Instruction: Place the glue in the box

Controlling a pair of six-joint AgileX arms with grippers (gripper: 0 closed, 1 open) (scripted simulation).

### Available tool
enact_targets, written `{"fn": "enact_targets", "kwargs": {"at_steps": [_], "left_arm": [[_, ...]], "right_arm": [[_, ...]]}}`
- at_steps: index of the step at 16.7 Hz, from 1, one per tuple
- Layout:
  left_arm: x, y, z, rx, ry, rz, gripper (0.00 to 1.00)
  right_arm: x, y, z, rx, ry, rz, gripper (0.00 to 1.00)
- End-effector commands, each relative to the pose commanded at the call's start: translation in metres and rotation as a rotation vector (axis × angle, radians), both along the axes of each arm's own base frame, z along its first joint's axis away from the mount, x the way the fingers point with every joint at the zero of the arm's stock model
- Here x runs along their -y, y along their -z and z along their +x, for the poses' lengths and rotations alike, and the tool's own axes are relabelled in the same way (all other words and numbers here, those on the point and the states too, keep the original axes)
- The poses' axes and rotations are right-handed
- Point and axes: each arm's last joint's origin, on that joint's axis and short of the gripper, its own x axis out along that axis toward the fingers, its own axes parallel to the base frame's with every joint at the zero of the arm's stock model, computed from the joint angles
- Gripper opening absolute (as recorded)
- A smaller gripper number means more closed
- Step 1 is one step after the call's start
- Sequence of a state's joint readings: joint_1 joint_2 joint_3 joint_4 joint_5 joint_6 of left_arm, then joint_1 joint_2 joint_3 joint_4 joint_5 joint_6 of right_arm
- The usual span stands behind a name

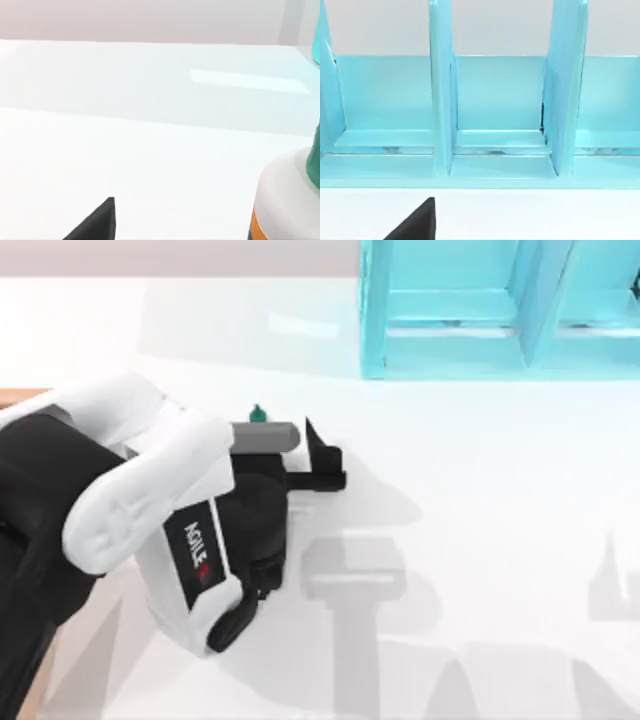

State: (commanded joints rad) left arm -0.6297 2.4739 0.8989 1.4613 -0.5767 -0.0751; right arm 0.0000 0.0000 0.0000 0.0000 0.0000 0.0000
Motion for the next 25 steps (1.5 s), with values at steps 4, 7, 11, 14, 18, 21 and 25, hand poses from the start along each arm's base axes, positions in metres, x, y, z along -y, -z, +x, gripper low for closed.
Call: {"fn": "enact_targets", "kwargs": {"at_steps": [4, 7, 11, 14, 18, 21, 25], "left_arm": [[0.0, 0.0, 0.0, 0.0, 0.0, 0.0, 0.85], [0.0, 0.0, 0.0, 0.0, 0.0, 0.0, 0.62], [0.0, 0.0, 0.0, 0.0, 0.0, 0.0, 0.32], [0.0, 0.0, 0.0, 0.0, 0.0, 0.0, 0.1], [0.0, 0.0, 0.0, 0.0, 0.0, 0.0, 0.0], [0.0, 0.0, 0.0, 0.0, 0.0, 0.0, 0.0], [0.0008, -0.0009, -0.0004, 0.0, 0.003, 0.0, 0.0]], "right_arm": [[0.0, 0.0, 0.0, 0.0, 0.0, 0.0, 1.0], [0.0, 0.0, 0.0, 0.0, 0.0, 0.0, 1.0], [0.0, 0.0, 0.0, 0.0, 0.0, 0.0, 1.0], [0.0, 0.0, 0.0, 0.0, 0.0, 0.0, 1.0], [0.0, 0.0, 0.0, 0.0, 0.0, 0.0, 1.0], [0.0, 0.0, 0.0, 0.0, 0.0, 0.0, 1.0], [0.0, 0.0, 0.0, 0.0, 0.0, 0.0, 1.0]]}}
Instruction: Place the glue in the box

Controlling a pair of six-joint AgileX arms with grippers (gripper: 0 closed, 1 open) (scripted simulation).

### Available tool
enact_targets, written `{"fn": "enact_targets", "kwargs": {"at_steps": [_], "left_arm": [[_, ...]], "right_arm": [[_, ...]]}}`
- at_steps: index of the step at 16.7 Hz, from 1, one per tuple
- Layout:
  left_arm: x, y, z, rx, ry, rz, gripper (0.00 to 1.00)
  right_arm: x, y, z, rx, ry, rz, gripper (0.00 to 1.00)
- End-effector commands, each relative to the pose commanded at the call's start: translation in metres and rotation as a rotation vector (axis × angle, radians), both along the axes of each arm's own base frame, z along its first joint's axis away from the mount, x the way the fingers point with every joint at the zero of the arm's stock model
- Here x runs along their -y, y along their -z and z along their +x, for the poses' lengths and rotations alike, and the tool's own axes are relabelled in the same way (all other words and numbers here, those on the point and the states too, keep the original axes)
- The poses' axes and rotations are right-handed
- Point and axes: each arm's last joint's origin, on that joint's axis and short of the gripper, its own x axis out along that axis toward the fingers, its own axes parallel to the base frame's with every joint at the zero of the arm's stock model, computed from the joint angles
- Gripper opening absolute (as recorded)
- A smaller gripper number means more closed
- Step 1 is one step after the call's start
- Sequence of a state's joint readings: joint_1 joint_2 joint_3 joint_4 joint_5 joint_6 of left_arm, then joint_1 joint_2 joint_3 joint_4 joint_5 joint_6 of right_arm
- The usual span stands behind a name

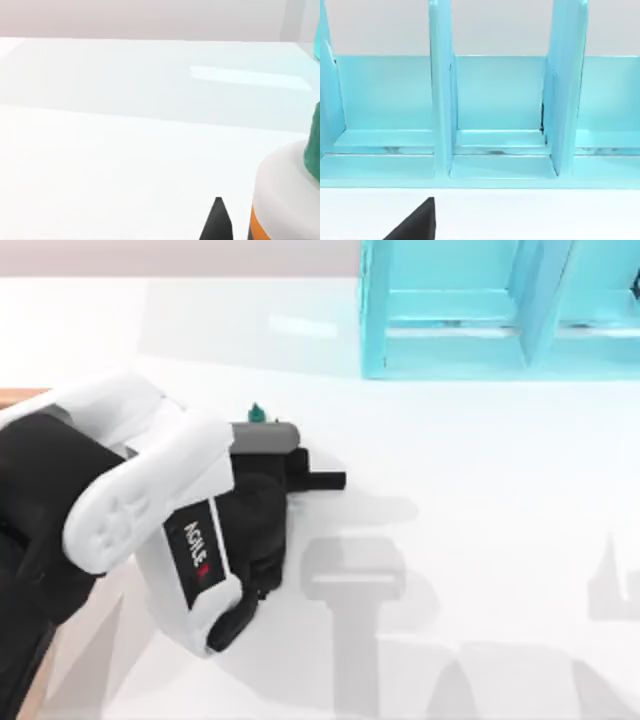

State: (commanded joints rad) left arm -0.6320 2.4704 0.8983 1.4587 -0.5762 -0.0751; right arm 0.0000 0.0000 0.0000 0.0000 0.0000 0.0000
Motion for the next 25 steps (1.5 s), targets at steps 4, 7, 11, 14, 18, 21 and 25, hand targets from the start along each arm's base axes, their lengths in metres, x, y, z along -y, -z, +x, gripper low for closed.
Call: {"fn": "enact_targets", "kwargs": {"at_steps": [4, 7, 11, 14, 18, 21, 25], "left_arm": [[0.002, -0.028, 0.003, 0.001, -0.002, -0.003, 0.0], [0.002, -0.072, 0.005, 0.018, -0.006, -0.013, 0.0], [0.0, -0.099, 0.001, 0.003, -0.004, 0.0, 0.0], [0.0, -0.099, 0.0, 0.0, -0.001, 0.001, 0.0], [-0.002, -0.101, 0.001, 0.005, 0.0, 0.012, 0.0], [-0.014, -0.11, 0.005, 0.011, 0.001, 0.085, 0.0], [-0.051, -0.129, 0.013, -0.005, -0.01, 0.298, 0.0]], "right_arm": [[0.0, 0.0, 0.0, 0.0, 0.0, 0.0, 1.0], [0.0, 0.0, 0.0, 0.0, 0.0, 0.0, 1.0], [0.0, 0.0, 0.0, 0.0, 0.0, 0.0, 1.0], [0.0, 0.0, 0.0, 0.0, 0.0, 0.0, 1.0], [0.0, 0.0, 0.0, 0.0, 0.0, 0.0, 1.0], [0.0, 0.0, 0.0, 0.0, 0.0, 0.0, 1.0], [0.0, 0.0, 0.0, 0.0, 0.0, 0.0, 1.0]]}}
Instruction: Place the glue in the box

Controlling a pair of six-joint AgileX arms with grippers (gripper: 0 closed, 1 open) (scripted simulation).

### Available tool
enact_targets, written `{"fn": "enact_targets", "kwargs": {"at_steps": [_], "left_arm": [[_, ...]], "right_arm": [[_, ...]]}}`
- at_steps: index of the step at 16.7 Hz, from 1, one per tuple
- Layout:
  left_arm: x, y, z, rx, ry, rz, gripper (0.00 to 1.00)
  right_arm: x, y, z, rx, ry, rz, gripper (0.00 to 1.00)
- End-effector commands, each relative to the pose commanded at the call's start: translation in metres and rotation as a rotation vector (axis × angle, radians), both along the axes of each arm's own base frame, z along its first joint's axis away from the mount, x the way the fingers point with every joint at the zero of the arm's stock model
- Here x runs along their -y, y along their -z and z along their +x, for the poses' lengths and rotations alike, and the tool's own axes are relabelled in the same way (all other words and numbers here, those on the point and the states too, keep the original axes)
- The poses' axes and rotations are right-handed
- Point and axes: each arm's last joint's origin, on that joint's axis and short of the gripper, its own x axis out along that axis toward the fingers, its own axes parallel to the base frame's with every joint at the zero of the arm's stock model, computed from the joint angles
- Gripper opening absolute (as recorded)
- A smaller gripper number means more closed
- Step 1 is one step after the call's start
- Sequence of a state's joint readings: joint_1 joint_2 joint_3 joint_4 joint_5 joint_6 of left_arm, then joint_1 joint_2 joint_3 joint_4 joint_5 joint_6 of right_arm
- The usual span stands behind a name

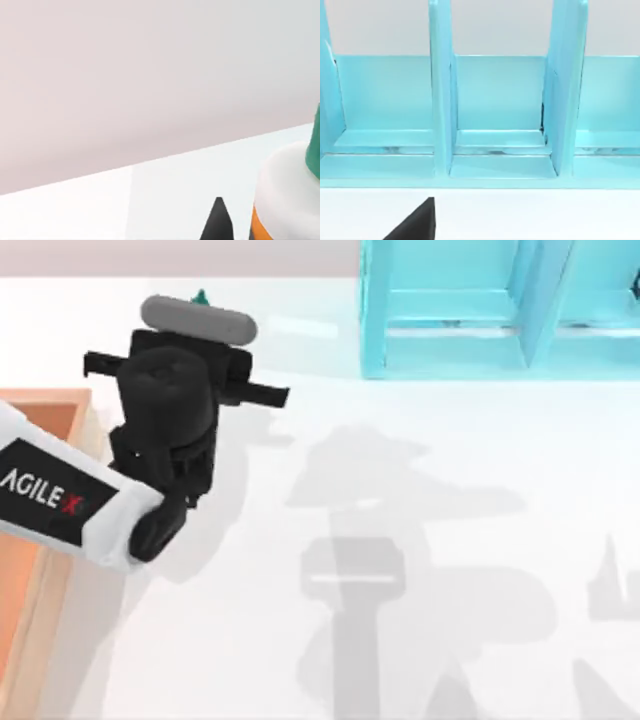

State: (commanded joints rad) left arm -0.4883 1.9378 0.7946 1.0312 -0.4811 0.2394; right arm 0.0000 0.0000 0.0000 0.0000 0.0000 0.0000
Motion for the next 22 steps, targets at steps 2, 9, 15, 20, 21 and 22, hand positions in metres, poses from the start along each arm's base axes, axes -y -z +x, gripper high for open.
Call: {"fn": "enact_targets", "kwargs": {"at_steps": [2, 9, 15, 20, 21, 22], "left_arm": [[-0.027, -0.011, 0.003, -0.026, -0.009, 0.141, 0.0], [-0.131, -0.036, -0.009, -0.272, 0.074, 0.694, 0.0], [-0.198, -0.036, -0.04, -0.491, 0.429, 0.972, 0.0], [-0.232, -0.035, -0.069, -0.456, 0.792, 0.93, 0.0], [-0.237, -0.036, -0.074, -0.422, 0.855, 0.895, 0.0], [-0.24, -0.037, -0.08, -0.381, 0.912, 0.854, 0.0]], "right_arm": [[0.0, 0.0, 0.0, 0.0, 0.0, 0.0, 1.0], [0.0, 0.0, 0.0, 0.0, 0.0, 0.0, 1.0], [0.0, 0.0, 0.0, 0.0, 0.0, 0.0, 1.0], [0.0, 0.0, 0.0, 0.0, 0.0, 0.0, 1.0], [0.0, 0.0, 0.0, 0.0, 0.0, 0.0, 1.0], [0.0, 0.0, 0.0, 0.0, 0.0, 0.0, 1.0]]}}
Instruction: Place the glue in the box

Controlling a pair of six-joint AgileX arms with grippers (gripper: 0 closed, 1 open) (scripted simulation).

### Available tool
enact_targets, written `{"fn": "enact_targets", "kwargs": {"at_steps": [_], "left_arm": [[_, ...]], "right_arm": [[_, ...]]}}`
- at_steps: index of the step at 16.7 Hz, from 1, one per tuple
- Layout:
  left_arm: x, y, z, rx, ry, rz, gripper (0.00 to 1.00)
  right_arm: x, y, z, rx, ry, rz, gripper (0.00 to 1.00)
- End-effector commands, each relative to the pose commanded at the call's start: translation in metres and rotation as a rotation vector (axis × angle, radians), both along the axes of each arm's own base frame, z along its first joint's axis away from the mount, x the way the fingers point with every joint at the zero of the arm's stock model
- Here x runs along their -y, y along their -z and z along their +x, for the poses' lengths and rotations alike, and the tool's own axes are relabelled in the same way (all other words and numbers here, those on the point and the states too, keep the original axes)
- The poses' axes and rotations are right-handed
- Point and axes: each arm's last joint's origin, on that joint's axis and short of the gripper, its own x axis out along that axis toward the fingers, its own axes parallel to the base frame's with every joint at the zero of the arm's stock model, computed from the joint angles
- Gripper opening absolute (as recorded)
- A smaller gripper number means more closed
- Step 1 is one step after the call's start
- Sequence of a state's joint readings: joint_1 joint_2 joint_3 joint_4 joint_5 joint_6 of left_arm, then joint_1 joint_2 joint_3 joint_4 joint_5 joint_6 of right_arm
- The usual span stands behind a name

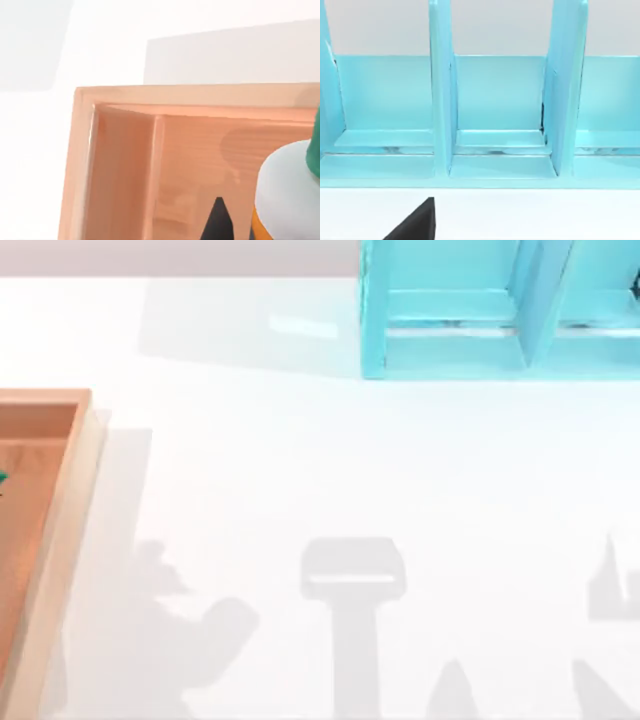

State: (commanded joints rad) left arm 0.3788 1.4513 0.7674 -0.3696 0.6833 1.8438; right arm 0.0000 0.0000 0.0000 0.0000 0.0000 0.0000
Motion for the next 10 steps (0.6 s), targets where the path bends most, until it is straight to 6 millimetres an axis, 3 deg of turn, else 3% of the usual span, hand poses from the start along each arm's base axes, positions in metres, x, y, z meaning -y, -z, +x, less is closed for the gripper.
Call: {"fn": "enact_targets", "kwargs": {"at_steps": [5, 10], "left_arm": [[-0.013, -0.009, -0.022, 0.034, 0.172, -0.349, 0.0], [-0.022, -0.012, -0.031, 0.094, 0.185, -0.728, 0.0]], "right_arm": [[0.0, 0.0, 0.0, 0.0, 0.0, 0.0, 1.0], [0.0, 0.0, 0.0, 0.0, 0.0, 0.0, 1.0]]}}
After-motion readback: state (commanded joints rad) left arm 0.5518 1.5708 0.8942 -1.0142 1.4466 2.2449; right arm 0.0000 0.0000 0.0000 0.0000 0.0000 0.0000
